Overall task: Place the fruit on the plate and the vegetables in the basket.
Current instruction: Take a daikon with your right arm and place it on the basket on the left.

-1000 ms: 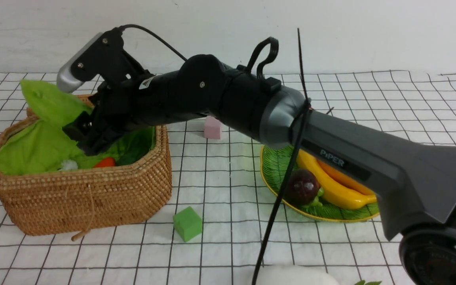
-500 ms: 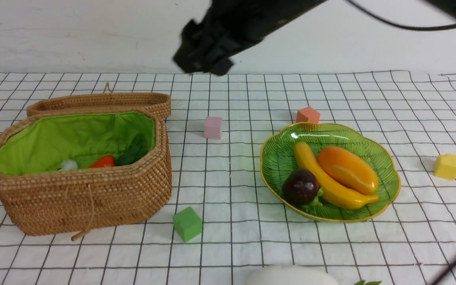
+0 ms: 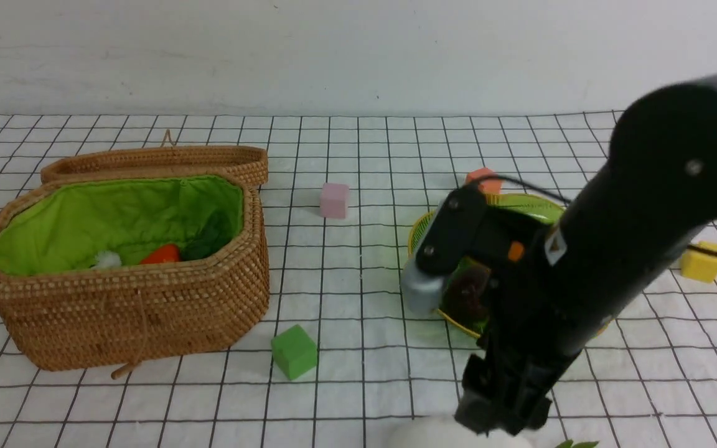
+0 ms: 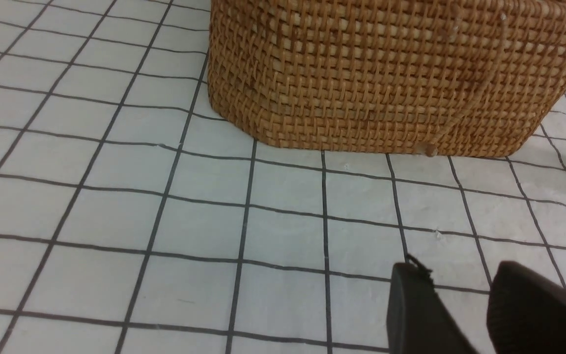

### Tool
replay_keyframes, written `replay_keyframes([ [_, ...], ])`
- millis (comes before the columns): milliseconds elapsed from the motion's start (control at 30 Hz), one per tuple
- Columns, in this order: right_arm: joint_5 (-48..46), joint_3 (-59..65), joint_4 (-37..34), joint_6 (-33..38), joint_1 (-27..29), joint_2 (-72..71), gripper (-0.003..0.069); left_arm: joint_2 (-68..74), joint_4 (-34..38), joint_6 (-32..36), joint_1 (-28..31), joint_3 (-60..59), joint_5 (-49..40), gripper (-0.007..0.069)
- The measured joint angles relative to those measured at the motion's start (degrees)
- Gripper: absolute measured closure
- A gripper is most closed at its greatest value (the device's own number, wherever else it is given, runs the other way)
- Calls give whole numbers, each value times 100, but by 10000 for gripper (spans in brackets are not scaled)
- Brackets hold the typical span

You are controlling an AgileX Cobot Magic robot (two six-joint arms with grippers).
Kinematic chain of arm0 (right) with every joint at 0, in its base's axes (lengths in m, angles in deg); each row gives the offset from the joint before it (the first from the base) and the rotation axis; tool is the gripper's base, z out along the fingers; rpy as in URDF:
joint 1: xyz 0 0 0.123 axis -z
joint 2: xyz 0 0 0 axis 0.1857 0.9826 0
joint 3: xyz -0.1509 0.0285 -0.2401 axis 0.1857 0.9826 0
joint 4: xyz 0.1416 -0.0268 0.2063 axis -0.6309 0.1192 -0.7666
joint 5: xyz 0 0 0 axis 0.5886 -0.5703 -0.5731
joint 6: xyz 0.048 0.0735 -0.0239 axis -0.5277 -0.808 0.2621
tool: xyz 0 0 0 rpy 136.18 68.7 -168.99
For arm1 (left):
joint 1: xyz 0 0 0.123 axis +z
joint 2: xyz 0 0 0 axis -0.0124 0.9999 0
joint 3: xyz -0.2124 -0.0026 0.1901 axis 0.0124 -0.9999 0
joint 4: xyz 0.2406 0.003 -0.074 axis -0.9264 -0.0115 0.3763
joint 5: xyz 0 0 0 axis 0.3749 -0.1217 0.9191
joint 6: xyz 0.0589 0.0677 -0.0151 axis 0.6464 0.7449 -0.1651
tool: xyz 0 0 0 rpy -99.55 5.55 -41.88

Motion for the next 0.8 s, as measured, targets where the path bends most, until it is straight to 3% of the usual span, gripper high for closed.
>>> replay_keyframes([
  [233,271,98,73,-3,-133,1382,54,0,0,0,0,0,0,398],
  [367,333,62,323,-304,-342,2037,99,0,0,0,0,0,0,396],
  [433,299,15,369,-371,-377,2086,133,0,0,0,0,0,-7,393],
  [800,-28,-938,13,-397,-384,1971,134,0,0,0,0,0,-1,386],
])
